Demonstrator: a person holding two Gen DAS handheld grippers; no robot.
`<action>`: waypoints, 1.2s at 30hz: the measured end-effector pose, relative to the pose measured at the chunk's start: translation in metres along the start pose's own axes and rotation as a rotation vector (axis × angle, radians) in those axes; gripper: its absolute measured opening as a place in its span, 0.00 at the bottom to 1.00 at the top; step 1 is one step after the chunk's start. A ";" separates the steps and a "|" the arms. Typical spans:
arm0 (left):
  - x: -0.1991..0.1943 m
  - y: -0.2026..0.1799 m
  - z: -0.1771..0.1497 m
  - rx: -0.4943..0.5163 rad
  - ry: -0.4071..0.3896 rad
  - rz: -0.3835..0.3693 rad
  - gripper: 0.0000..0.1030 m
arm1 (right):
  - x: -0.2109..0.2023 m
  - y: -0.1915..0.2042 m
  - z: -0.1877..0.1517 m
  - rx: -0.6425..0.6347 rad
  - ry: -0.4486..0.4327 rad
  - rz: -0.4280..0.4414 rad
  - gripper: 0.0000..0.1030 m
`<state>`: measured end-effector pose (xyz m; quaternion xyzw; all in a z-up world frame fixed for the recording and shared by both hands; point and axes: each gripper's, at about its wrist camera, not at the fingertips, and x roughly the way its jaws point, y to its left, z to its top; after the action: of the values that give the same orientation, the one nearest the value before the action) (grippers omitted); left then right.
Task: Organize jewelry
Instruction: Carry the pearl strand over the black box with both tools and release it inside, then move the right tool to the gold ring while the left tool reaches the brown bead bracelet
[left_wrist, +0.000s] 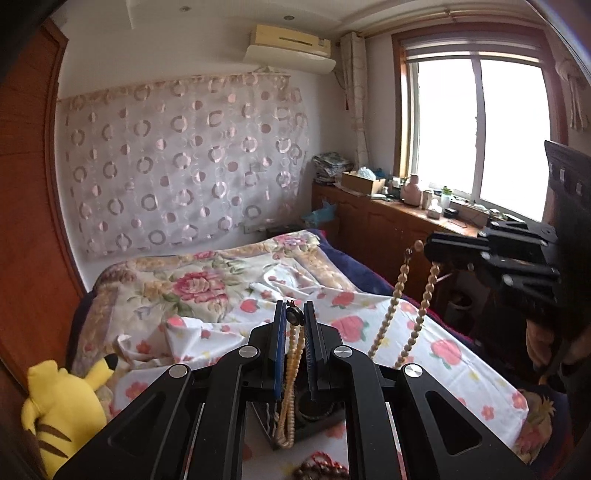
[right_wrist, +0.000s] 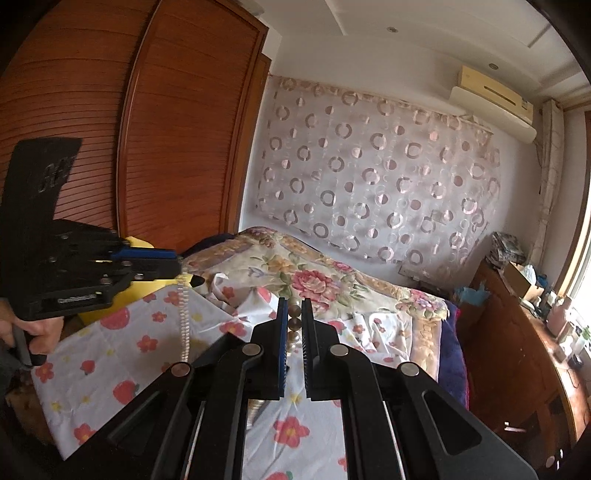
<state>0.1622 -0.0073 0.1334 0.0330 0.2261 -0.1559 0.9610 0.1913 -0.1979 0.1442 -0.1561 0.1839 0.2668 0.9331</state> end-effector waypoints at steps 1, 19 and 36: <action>0.004 0.002 0.004 -0.002 0.004 0.005 0.08 | 0.004 0.000 0.003 -0.001 0.000 0.003 0.08; 0.069 0.025 -0.040 -0.068 0.141 0.014 0.08 | 0.083 0.000 0.010 0.056 0.062 0.008 0.08; 0.081 0.037 -0.127 -0.090 0.257 0.039 0.34 | 0.163 0.030 -0.057 0.046 0.260 0.031 0.08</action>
<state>0.1886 0.0215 -0.0166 0.0140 0.3534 -0.1212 0.9275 0.2887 -0.1246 0.0183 -0.1653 0.3115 0.2544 0.9005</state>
